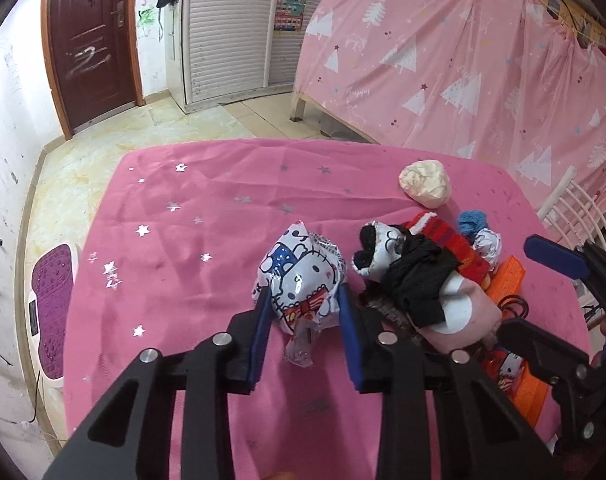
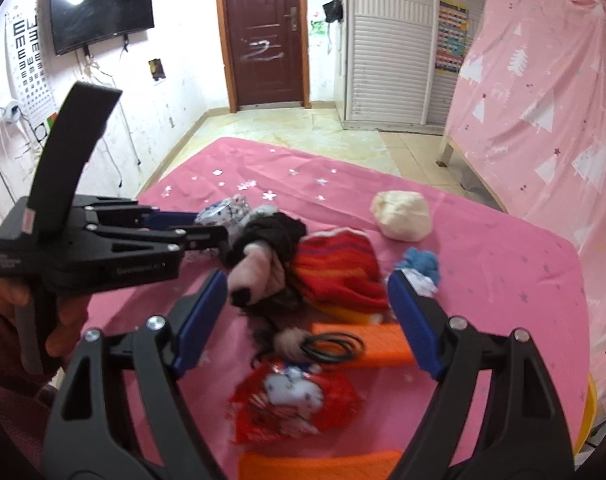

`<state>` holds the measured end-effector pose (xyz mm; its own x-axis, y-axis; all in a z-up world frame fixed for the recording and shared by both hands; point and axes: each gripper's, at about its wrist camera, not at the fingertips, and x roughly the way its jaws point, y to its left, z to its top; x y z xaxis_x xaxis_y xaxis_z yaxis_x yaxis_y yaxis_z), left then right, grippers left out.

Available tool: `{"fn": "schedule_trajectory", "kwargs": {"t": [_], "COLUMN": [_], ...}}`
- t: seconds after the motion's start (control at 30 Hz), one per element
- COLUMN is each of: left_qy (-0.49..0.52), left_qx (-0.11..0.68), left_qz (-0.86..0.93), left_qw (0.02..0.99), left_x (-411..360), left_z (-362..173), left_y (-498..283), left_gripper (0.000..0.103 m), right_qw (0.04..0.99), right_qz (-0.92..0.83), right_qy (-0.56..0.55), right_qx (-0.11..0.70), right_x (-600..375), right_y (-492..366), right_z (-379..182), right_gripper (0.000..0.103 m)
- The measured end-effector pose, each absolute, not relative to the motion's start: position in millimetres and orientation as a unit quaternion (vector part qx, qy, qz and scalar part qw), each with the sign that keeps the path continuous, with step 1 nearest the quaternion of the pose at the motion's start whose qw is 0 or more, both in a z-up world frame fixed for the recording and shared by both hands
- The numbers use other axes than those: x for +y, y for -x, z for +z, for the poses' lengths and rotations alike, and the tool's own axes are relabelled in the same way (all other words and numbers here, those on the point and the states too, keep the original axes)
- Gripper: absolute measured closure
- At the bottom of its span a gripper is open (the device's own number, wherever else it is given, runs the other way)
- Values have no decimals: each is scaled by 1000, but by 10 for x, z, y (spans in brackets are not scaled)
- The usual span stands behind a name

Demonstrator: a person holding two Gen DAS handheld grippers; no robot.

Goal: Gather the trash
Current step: 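Grasp the Hello Kitty bag with the left tool while the right tool grasps the black cloth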

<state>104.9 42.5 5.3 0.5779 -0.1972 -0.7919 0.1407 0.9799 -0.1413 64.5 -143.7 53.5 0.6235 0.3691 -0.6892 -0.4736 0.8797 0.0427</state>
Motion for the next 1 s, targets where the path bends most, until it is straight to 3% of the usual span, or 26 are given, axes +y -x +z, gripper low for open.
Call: {"fn": "schedule_trajectory", "kwargs": {"t": [0.17,0.43,0.57,0.8,1.0], "left_qy": [31,35,35,38,33], "left_qx": [444,440,439,438,430], "left_qz": [-94,-74,-67,-65,-59], "left_qw": [891,894,895,896,900], "left_x": [518,675,720,741,702], "left_z": [80,89,96,88,160], "left_y": [-994,-911,-881,-831,-778], "left_gripper": [79,79,79,79,79], "right_qw": [889,868,855,856,868], "right_qz": [252,272,284,275,270], "right_qy": [83,122,126,132,114], "right_qx": [374,396,415,418,400], "right_x": [-1245,-889,-775,-746,-862], "right_y": [-731,-825,-872,-874,-829], "right_z": [508,412,366,378,484], "right_gripper": [25,41,65,75,76]}}
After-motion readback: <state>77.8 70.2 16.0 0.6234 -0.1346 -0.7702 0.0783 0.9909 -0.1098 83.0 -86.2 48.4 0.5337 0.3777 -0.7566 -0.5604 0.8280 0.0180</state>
